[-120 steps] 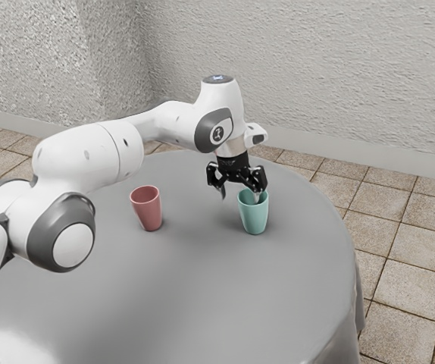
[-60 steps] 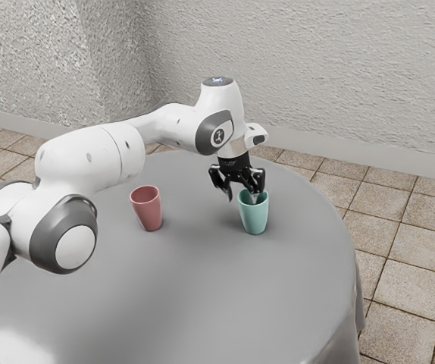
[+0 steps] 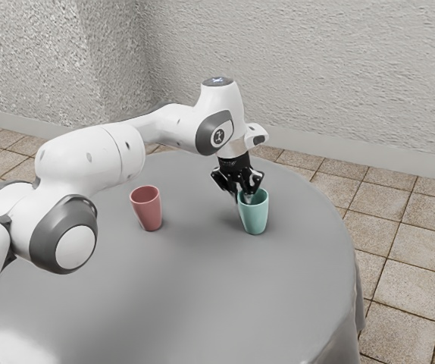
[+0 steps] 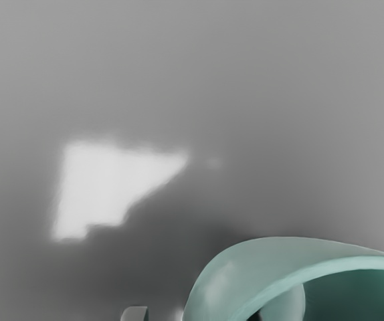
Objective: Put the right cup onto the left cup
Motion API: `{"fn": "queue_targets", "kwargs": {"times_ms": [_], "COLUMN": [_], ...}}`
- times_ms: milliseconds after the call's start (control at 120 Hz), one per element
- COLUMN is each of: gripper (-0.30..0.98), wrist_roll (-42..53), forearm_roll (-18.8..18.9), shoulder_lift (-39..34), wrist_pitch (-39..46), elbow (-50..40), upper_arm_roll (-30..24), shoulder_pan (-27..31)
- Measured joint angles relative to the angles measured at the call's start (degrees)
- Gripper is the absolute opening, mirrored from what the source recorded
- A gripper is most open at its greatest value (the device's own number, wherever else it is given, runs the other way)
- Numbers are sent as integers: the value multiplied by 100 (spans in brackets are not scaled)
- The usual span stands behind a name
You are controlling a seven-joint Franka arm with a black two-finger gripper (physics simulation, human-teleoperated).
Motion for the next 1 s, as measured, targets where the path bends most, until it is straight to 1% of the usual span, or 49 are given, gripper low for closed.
{"fn": "queue_targets", "kwargs": {"times_ms": [192, 467, 1000], "gripper": [-3, -8, -10], "wrist_roll": [7, 9, 2], "forearm_roll": [-10, 7, 107], "shoulder_lift": [0, -165, -1795], "wrist_pitch": [2, -17, -48], "elbow": [-11, -81, -1614], "upper_arm_roll": [0, -2, 59], "shoulder_pan": [0, -7, 67]}}
